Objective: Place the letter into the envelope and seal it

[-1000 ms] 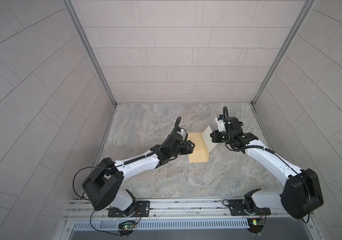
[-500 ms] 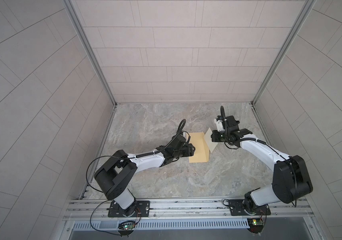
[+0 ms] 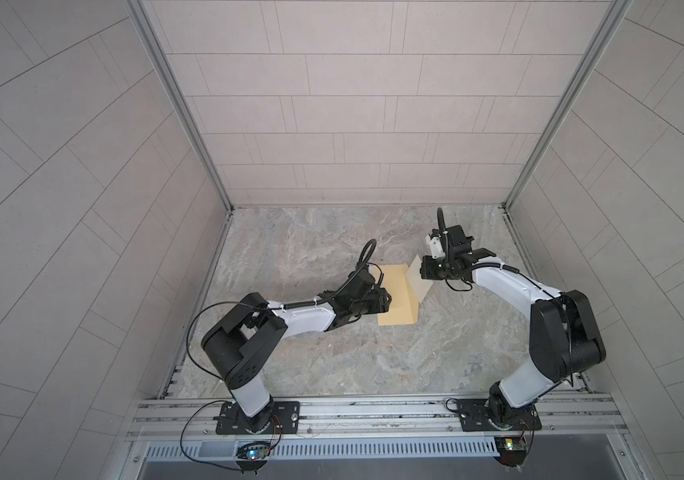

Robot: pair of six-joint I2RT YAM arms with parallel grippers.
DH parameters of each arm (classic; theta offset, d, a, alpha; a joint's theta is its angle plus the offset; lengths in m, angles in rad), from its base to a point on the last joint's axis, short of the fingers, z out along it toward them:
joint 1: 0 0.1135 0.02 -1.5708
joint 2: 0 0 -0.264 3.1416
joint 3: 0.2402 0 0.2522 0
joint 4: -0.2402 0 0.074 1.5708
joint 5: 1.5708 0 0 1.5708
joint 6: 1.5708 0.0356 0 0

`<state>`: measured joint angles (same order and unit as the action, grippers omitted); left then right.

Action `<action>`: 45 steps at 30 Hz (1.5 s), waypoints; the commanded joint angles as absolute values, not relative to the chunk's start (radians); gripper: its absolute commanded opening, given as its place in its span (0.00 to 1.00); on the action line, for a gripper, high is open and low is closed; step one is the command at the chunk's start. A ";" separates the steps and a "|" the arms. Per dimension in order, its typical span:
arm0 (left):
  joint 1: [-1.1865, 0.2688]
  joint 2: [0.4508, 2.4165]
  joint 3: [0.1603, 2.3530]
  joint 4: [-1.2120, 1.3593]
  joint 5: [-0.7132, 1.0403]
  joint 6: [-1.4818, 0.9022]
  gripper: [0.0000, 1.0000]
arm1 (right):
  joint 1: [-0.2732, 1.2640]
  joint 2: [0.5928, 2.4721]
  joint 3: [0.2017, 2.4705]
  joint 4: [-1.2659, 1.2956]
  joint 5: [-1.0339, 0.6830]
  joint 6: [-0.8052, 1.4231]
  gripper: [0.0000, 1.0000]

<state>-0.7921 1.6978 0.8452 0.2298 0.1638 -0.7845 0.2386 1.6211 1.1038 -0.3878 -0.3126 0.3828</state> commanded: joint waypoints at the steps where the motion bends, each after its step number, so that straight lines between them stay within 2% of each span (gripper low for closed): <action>1: -0.785 1.719 0.874 0.248 0.152 -0.765 0.66 | 0.232 1.635 1.117 -0.422 -0.323 0.394 0.00; 12: -0.772 1.784 0.874 0.262 0.139 -0.760 0.60 | 0.227 1.654 1.082 -0.411 -0.326 0.397 0.00; 25: -0.765 1.828 0.900 0.232 0.131 -0.739 0.57 | 0.227 1.673 1.043 -0.357 -0.339 0.406 0.00; 45: -0.757 1.868 0.934 0.182 0.157 -0.730 0.55 | 0.227 1.614 0.865 -0.066 -0.354 0.490 0.00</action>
<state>-0.7639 1.8458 0.9218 0.2119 0.1566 -0.7429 0.2298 1.6585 0.8955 -0.1532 -0.3573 0.4541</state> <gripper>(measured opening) 0.552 0.047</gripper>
